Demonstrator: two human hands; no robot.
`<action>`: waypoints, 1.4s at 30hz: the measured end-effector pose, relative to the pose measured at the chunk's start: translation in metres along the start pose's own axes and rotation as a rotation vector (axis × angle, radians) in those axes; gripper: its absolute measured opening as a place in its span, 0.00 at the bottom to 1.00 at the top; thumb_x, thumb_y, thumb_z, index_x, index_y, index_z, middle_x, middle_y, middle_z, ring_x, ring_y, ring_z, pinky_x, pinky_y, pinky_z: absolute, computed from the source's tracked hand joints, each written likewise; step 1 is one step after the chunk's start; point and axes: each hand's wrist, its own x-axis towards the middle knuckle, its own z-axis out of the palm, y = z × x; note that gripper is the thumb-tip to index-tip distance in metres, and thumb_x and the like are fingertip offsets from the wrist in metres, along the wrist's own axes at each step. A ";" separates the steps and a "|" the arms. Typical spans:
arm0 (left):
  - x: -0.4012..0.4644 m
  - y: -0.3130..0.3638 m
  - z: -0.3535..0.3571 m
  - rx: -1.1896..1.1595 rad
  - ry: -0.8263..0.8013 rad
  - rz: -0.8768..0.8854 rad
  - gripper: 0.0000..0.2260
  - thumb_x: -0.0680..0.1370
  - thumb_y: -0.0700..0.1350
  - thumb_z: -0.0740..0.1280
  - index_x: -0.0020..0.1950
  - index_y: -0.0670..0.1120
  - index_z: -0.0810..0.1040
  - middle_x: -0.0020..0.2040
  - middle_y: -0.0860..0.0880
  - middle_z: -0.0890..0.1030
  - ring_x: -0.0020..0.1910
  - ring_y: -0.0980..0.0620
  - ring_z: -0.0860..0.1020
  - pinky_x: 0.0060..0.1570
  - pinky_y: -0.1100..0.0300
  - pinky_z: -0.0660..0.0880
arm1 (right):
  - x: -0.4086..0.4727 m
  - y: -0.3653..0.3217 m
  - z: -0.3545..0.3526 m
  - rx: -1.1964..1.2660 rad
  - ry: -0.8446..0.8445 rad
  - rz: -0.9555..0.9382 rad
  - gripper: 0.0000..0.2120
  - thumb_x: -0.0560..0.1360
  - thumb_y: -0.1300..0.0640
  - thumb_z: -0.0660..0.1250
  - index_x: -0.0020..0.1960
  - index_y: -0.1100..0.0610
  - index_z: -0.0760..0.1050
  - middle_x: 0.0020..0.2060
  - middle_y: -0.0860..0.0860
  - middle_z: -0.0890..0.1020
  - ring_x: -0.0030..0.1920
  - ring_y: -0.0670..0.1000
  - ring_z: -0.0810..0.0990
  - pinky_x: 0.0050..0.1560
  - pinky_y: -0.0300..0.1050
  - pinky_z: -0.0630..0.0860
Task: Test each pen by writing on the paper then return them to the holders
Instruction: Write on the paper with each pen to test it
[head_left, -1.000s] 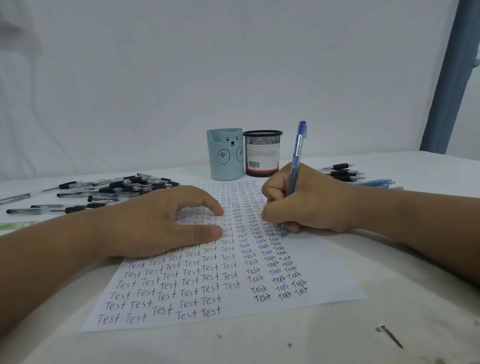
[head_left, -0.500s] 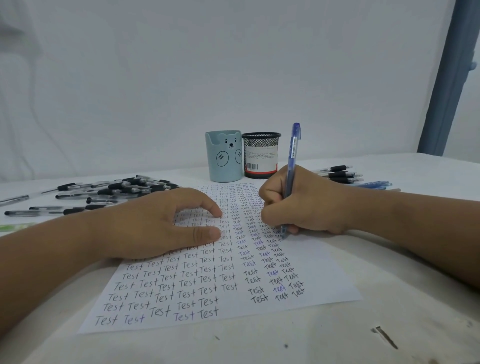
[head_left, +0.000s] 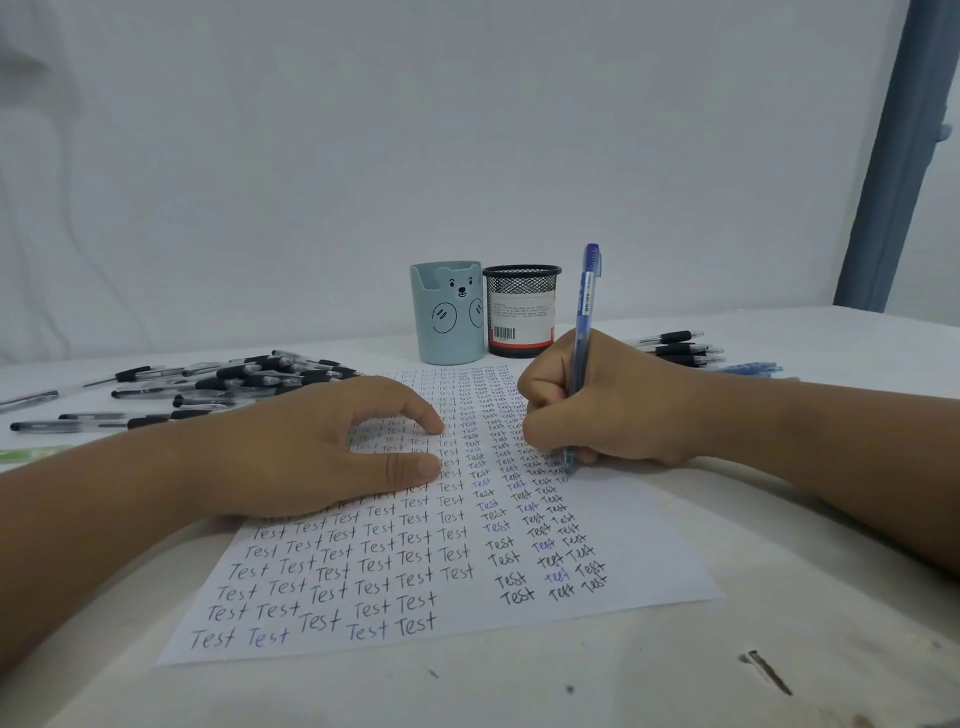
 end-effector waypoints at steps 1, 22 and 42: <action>0.000 0.000 0.000 0.002 -0.001 0.001 0.23 0.66 0.73 0.64 0.61 0.73 0.73 0.65 0.71 0.72 0.65 0.70 0.69 0.71 0.59 0.66 | 0.000 0.000 0.000 0.001 -0.004 -0.001 0.26 0.71 0.75 0.64 0.24 0.54 0.58 0.22 0.51 0.58 0.23 0.50 0.60 0.26 0.36 0.65; 0.000 -0.001 -0.001 0.018 -0.017 0.003 0.24 0.66 0.75 0.62 0.62 0.74 0.71 0.66 0.71 0.71 0.66 0.69 0.69 0.71 0.58 0.66 | 0.001 0.000 0.000 -0.039 -0.003 -0.030 0.24 0.69 0.74 0.64 0.26 0.54 0.57 0.24 0.53 0.57 0.26 0.51 0.57 0.28 0.39 0.60; 0.001 -0.002 0.000 0.013 -0.010 0.023 0.23 0.67 0.74 0.64 0.61 0.74 0.71 0.64 0.74 0.71 0.64 0.72 0.69 0.71 0.59 0.66 | 0.010 0.003 -0.030 -0.067 0.413 -0.186 0.08 0.80 0.46 0.66 0.53 0.50 0.77 0.24 0.52 0.77 0.23 0.51 0.70 0.27 0.44 0.70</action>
